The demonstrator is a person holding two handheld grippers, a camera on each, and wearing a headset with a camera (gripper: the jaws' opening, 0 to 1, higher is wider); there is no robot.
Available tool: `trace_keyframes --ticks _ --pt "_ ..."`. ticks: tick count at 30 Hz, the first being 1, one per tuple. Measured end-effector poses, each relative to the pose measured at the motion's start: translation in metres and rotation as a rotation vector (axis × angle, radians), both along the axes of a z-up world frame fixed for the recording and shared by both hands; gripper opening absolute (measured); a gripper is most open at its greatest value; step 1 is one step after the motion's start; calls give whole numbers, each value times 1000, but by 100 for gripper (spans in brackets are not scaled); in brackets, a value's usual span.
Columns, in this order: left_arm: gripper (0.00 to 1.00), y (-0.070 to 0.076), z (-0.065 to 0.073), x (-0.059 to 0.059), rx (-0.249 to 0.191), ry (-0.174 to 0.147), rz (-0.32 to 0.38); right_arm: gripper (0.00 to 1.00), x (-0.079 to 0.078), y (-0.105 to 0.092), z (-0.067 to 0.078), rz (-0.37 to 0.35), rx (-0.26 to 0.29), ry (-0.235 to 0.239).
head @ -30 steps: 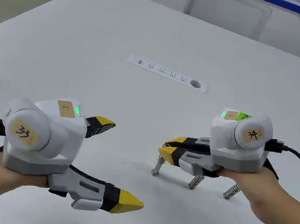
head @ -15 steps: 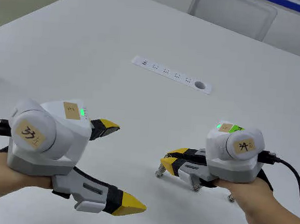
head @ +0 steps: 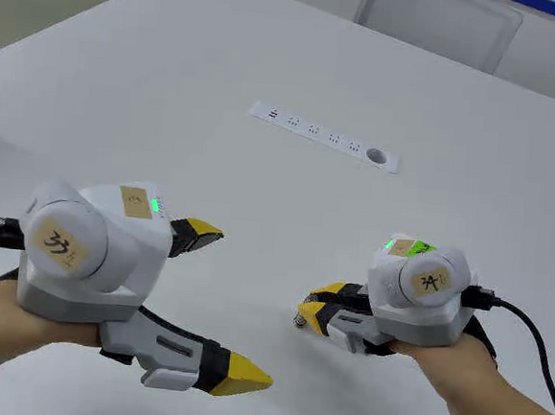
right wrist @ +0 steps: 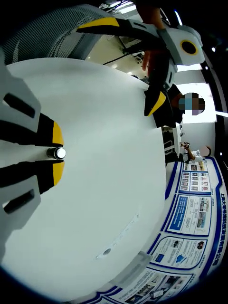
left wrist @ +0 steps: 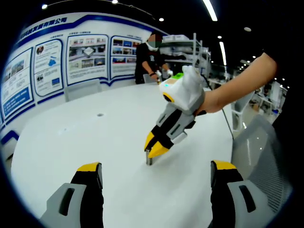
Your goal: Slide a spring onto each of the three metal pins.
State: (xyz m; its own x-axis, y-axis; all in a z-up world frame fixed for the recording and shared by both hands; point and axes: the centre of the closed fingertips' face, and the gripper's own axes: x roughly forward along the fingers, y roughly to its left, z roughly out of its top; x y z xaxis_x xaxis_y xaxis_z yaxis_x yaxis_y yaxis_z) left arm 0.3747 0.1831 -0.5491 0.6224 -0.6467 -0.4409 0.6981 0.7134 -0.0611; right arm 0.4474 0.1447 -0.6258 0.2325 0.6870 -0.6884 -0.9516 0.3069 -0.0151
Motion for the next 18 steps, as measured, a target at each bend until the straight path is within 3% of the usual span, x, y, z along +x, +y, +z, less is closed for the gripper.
trace_keyframes --ticks 7,15,18 --pt "96 -1 4 2 -1 -9 2 17 1 -7 3 -9 -8 -3" --pt "97 -7 10 1 -21 -6 -8 19 1 -18 29 -1 38 -19" --pt "97 -9 11 2 -1 -8 -16 20 10 -31 46 -35 62 -56"
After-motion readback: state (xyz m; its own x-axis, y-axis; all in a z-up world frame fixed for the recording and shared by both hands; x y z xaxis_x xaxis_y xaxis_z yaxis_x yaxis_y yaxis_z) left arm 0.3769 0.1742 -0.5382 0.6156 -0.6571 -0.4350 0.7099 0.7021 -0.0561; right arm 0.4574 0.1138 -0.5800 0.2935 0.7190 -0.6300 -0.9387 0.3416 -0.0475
